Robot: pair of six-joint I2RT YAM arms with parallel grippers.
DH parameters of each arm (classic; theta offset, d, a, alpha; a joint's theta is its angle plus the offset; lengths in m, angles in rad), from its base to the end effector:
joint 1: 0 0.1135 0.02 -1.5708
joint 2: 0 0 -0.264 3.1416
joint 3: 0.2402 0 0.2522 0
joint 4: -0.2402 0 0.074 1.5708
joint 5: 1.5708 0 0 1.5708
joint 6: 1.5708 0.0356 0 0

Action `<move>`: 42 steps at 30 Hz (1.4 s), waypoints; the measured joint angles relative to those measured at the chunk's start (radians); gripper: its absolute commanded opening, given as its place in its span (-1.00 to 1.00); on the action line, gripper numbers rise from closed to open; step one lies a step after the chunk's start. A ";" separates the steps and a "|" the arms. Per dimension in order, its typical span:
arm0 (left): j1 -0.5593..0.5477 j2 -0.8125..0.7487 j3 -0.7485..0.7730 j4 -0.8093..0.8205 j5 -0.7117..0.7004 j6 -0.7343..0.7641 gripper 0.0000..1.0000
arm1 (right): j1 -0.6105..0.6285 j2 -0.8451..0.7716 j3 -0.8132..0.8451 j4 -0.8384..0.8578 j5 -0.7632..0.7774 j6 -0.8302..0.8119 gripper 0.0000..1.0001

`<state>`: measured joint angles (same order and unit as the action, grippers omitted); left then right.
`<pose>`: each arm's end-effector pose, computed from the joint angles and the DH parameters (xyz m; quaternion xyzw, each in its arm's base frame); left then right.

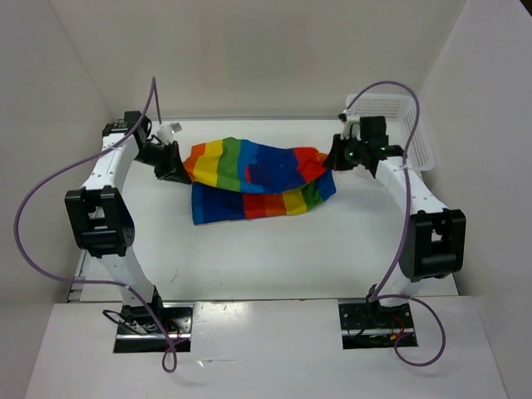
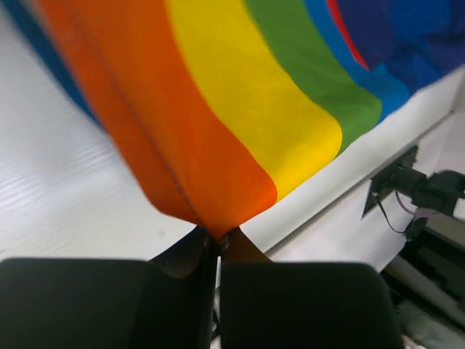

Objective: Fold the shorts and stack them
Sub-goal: Fold the shorts

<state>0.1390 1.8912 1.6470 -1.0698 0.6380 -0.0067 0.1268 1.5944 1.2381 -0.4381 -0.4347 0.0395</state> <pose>0.3807 0.0318 0.2638 -0.0285 0.9422 -0.3023 0.1419 0.3465 0.0593 0.2724 -0.1210 0.8994 0.2296 0.3518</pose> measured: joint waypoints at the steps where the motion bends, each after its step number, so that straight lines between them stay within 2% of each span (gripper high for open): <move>1: -0.021 -0.030 0.009 0.001 0.023 0.000 -1.00 | -0.025 -0.002 0.038 0.003 -0.005 -0.011 -1.00; 5: -0.142 -0.102 -0.005 -0.001 0.086 0.002 -1.00 | -0.106 -0.020 0.043 0.004 0.007 -0.035 -1.00; 9: -0.229 -0.033 -0.134 0.021 0.070 0.003 -1.00 | -0.109 -0.018 -0.040 -0.023 0.053 -0.045 -1.00; 14: -0.212 0.069 -0.283 0.079 -0.071 0.000 -1.00 | -0.105 -0.016 -0.098 -0.027 0.138 -0.063 -1.00; 22: -0.206 0.055 -0.296 0.176 -0.183 0.000 -0.96 | -0.100 -0.015 -0.198 -0.010 0.205 -0.068 -0.98; 23: -0.208 0.055 -0.300 0.183 -0.190 0.000 -0.67 | -0.100 -0.015 -0.203 -0.010 0.206 -0.068 -0.85; 25: -0.209 0.055 -0.314 0.196 -0.202 0.000 -0.36 | -0.098 -0.014 -0.212 0.002 0.211 -0.067 -0.41; 26: -0.208 0.055 -0.320 0.198 -0.214 0.002 -0.29 | -0.098 -0.012 -0.214 0.007 0.216 -0.065 0.09; 27: -0.207 0.055 -0.327 0.200 -0.225 0.002 -0.22 | -0.098 -0.010 -0.214 0.013 0.224 -0.063 0.20; 28: -0.206 0.055 -0.332 0.200 -0.237 0.002 -0.03 | -0.094 -0.007 -0.215 0.023 0.234 -0.068 0.27; 29: -0.204 0.055 -0.334 0.201 -0.245 0.004 0.06 | -0.093 -0.005 -0.217 0.031 0.239 -0.074 0.38; 32: -0.196 0.054 -0.334 0.211 -0.265 0.004 0.44 | -0.077 0.004 -0.219 0.042 0.244 -0.083 0.41; 34: -0.191 0.051 -0.332 0.218 -0.278 0.003 0.59 | -0.056 0.011 -0.225 0.054 0.244 -0.088 0.53; 35: -0.189 0.046 -0.331 0.222 -0.286 0.003 0.72 | -0.045 0.017 -0.225 0.058 0.244 -0.090 0.57; 40: -0.185 0.028 -0.298 0.234 -0.288 0.003 0.92 | -0.026 0.075 -0.225 0.092 0.257 -0.093 0.63; 42: -0.185 0.036 -0.281 0.238 -0.272 0.003 0.92 | -0.023 0.106 -0.222 0.101 0.264 -0.093 0.66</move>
<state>-0.0463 1.9270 1.3659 -0.8318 0.3664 -0.0036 0.1036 1.7008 1.0157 -0.3374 -0.1711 -0.0536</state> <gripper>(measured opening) 0.952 0.821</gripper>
